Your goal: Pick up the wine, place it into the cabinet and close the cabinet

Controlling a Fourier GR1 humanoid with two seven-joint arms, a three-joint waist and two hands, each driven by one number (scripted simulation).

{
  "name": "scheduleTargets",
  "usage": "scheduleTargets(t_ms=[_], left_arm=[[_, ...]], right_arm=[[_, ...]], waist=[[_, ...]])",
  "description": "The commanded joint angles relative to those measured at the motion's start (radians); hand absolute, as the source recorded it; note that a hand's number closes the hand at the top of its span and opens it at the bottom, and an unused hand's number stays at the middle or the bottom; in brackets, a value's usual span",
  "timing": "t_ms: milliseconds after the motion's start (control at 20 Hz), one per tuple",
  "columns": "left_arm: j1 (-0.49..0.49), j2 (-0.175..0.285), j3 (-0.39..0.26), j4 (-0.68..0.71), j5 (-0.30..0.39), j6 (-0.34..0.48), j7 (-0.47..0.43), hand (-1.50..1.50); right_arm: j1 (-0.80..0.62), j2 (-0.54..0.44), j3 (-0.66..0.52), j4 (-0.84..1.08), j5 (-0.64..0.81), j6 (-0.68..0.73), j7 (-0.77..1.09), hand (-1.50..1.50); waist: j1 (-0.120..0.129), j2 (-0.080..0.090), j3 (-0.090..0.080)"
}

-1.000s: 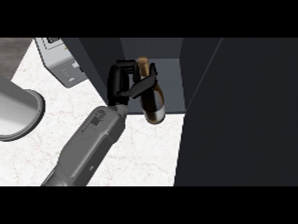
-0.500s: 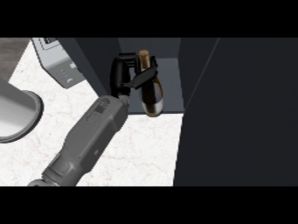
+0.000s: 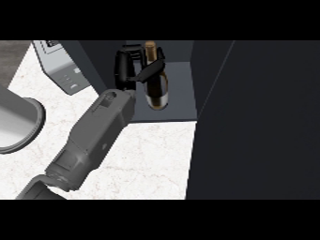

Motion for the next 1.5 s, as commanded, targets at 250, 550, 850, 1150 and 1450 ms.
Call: scheduleTargets(t_ms=[250, 550, 850, 1150, 1450], left_arm=[[-0.089, -0.007, 0.098, 0.134, 0.025, -0.038, -0.032, 1.5], [-0.115, 0.01, 0.184, 0.195, 0.088, -0.111, -0.058, 1.5], [-0.093, -0.011, 0.206, 0.239, 0.12, -0.118, -0.133, 1.5], [-0.126, 0.05, 0.208, 0.294, 0.093, -0.136, -0.124, 1.5], [-0.115, 0.024, 0.209, 0.335, 0.079, -0.115, -0.146, -1.5]], right_arm=[[0.078, 0.013, 0.007, -0.118, -0.082, 0.016, -0.003, -1.5], [0.026, 0.018, 0.04, -0.094, -0.03, -0.011, 0.025, -1.5], [0.081, 0.011, 0.021, -0.102, -0.082, 0.028, -0.006, -1.5], [0.073, 0.014, 0.026, -0.084, -0.07, 0.03, -0.025, -1.5], [0.036, 0.014, 0.054, -0.058, -0.044, 0.019, -0.006, -1.5]], waist=[[-0.004, 0.0, 0.0], [-0.012, 0.006, -0.001], [-0.031, 0.01, 0.0], [-0.037, 0.014, 0.0], [-0.037, 0.018, -0.001]])
